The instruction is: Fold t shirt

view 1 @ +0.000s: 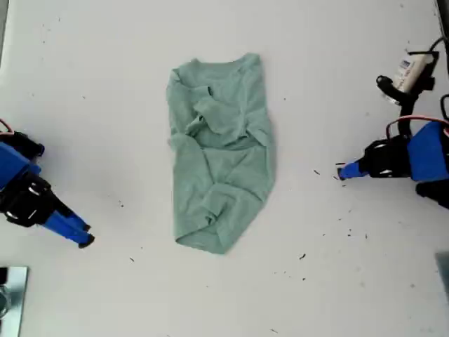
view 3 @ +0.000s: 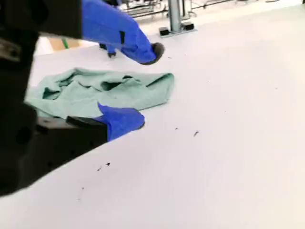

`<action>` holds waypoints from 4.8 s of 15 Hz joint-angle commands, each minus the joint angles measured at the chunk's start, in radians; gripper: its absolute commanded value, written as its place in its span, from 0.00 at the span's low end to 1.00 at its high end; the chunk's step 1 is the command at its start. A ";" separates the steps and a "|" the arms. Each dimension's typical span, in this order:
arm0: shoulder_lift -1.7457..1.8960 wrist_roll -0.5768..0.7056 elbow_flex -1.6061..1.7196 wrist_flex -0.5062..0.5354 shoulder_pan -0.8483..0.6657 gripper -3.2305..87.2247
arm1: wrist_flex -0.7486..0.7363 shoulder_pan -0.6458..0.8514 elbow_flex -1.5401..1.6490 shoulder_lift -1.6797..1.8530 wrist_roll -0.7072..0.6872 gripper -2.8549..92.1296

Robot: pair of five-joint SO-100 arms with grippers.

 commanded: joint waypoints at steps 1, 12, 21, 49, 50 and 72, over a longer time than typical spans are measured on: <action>0.000 0.009 0.003 -0.005 0.094 0.24 | -0.015 0.037 0.037 0.011 -0.020 0.08; 0.012 -0.328 -0.040 -0.103 -0.287 0.19 | -0.054 0.018 0.017 0.012 0.000 0.06; -1.140 -0.491 -1.144 0.166 -0.239 0.03 | 0.179 -0.198 -1.370 -1.353 0.037 0.05; -2.539 -0.008 -2.183 0.261 -0.265 0.03 | 0.138 -0.287 -2.174 -2.359 -0.021 0.02; -2.459 0.003 -2.184 0.239 -0.241 0.03 | 0.181 -0.305 -2.145 -2.221 -0.017 0.02; -1.571 0.287 -1.832 0.264 -1.002 0.35 | -0.385 0.442 -1.431 -1.335 -0.440 0.30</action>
